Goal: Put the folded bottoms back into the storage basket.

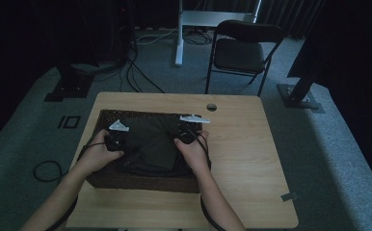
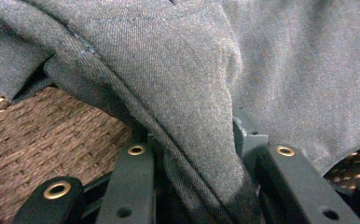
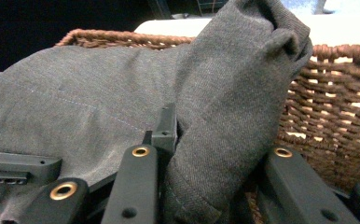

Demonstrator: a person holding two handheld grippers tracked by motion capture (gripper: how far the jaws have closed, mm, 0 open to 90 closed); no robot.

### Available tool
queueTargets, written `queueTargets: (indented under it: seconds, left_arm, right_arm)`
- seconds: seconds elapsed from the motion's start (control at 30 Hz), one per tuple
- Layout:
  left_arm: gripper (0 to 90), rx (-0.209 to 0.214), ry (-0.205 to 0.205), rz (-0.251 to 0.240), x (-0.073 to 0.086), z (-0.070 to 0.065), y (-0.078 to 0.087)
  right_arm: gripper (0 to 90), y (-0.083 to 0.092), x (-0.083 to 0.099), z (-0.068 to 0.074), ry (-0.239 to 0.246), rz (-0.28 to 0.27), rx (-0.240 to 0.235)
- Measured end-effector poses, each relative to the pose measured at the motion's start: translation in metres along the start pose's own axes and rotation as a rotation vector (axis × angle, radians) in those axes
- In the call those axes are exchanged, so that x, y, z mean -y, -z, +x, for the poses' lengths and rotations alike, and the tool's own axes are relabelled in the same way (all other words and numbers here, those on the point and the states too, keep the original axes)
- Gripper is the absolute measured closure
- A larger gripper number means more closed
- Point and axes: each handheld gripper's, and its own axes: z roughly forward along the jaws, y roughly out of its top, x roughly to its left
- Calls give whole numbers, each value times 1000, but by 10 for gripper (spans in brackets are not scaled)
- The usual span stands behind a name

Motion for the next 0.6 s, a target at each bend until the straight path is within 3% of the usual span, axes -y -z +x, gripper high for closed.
queueTargets:
  seconds: [0.27, 0.4, 0.6]
  left_arm:
    - [673, -46, -56, 29, 2, -1, -19]
    - [670, -52, -56, 42, 7, 1, -27]
    - [665, -41, -20, 30, 17, 10, -35]
  right_arm:
    - [685, -12, 13, -7, -29, 22, 39]
    - [684, -19, 17, -10, -49, 53, 51]
    - [683, -34, 18, -5, -26, 101, 107]
